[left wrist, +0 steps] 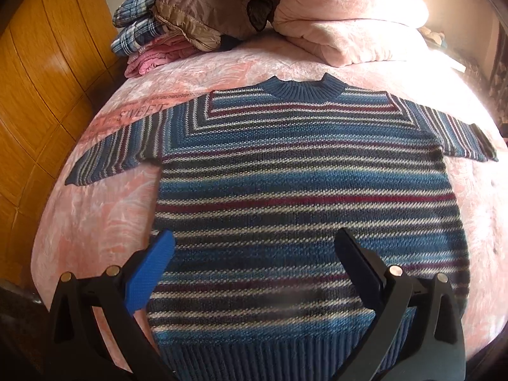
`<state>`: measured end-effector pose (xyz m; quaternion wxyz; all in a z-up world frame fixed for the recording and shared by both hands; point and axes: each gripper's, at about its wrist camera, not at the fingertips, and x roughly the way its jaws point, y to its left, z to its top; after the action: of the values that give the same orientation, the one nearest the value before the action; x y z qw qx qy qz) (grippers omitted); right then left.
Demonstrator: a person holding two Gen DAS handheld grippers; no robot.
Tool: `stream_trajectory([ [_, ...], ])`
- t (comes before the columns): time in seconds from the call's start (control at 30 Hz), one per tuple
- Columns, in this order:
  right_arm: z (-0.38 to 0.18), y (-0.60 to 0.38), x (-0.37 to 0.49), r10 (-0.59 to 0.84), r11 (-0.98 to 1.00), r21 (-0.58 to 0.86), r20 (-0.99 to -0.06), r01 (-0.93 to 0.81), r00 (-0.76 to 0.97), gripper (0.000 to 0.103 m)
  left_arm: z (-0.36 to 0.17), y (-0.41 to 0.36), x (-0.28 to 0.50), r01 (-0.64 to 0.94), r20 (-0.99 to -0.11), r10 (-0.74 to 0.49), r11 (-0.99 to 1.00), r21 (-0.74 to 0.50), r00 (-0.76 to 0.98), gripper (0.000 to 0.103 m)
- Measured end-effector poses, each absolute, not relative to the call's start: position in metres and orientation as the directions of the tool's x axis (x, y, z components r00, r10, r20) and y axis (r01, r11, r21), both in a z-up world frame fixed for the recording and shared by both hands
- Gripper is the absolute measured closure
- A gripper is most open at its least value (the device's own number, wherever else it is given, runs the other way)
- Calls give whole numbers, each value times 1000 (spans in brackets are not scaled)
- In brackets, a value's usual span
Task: Fold small clothes
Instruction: 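Move the right tool to the sweater's sleeve cuff and grasp it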
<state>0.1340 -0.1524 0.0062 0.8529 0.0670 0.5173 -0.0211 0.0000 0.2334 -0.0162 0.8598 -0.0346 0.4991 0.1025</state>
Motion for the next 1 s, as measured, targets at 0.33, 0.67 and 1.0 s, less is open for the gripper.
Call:
stream_trajectory([
  [0.33, -38, -363, 253, -56, 963, 54, -917, 263, 396, 5, -18, 148, 131, -213, -820, 127, 977, 6, 558, 3],
  [0.67, -125, -464, 283, 62, 907, 177, -954, 382, 295, 28, -42, 81, 221, -202, -814, 122, 979, 6, 568, 3],
  [1.0, -152, -462, 286, 137, 905, 238, -947, 352, 290, 80, -60, 78, 223, -214, -832, 148, 976, 36, 534, 3],
])
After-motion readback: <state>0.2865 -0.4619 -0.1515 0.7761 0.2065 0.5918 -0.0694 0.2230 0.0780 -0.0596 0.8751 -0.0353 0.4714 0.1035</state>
